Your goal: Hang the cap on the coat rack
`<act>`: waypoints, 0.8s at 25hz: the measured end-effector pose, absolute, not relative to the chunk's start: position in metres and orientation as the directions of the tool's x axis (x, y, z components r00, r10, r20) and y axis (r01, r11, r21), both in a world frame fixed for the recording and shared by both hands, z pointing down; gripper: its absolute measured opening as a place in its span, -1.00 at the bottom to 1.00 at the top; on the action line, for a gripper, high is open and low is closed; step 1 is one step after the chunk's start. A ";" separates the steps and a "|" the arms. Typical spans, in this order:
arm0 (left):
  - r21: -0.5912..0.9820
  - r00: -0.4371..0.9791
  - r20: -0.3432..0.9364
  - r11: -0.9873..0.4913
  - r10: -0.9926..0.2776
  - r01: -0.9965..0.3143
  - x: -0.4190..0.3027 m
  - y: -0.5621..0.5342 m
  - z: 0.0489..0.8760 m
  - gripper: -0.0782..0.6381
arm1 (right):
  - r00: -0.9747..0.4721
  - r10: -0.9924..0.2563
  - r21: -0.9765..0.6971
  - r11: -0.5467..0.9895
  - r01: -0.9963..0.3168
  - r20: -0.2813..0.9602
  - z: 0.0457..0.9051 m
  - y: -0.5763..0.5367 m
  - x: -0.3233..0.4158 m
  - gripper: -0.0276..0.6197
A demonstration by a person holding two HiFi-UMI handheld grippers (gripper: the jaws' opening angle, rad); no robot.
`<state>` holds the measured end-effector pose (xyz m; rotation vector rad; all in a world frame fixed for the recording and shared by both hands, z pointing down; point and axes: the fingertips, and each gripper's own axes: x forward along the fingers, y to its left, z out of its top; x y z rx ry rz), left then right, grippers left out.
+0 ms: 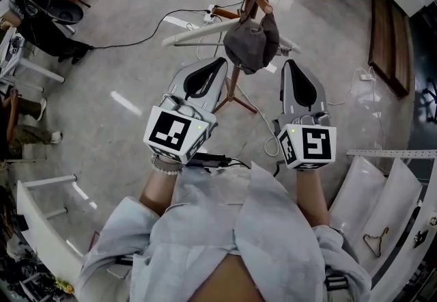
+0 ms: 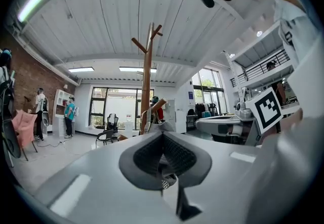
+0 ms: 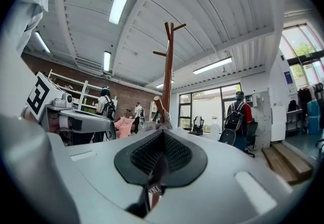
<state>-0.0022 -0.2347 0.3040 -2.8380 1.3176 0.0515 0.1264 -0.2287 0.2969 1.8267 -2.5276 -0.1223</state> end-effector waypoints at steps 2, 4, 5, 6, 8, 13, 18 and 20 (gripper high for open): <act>-0.003 0.649 -0.032 -0.650 -0.760 -0.760 -0.002 -0.231 0.304 -0.77 | -0.330 -0.944 0.081 0.327 -0.942 -0.029 0.295 -0.224 0.124 -0.89; -0.007 0.654 -0.032 -0.654 -0.756 -0.756 -0.002 -0.228 0.303 -0.77 | -0.348 -0.937 0.090 0.345 -0.934 -0.021 0.294 -0.219 0.122 -0.89; -0.010 0.655 -0.031 -0.655 -0.755 -0.756 -0.002 -0.227 0.303 -0.77 | -0.356 -0.934 0.098 0.353 -0.931 -0.014 0.293 -0.217 0.121 -0.89; -0.011 0.655 -0.030 -0.655 -0.755 -0.756 -0.002 -0.226 0.304 -0.77 | -0.361 -0.932 0.103 0.359 -0.928 -0.009 0.293 -0.215 0.120 -0.90; -0.011 0.655 -0.030 -0.655 -0.755 -0.755 -0.003 -0.223 0.304 -0.77 | -0.368 -0.930 0.104 0.365 -0.925 -0.009 0.293 -0.212 0.119 -0.89; -0.017 0.676 -0.024 -0.676 -0.737 -0.737 0.002 -0.218 0.307 -0.77 | -0.373 -0.928 0.096 0.371 -0.924 -0.011 0.294 -0.209 0.116 -0.89; -0.020 0.672 -0.027 -0.672 -0.740 -0.741 0.001 -0.217 0.309 -0.77 | -0.374 -0.927 0.094 0.371 -0.924 -0.015 0.294 -0.210 0.113 -0.90; -0.015 0.674 -0.027 -0.674 -0.738 -0.739 0.001 -0.218 0.309 -0.77 | -0.375 -0.927 0.096 0.372 -0.923 -0.018 0.294 -0.210 0.112 -0.90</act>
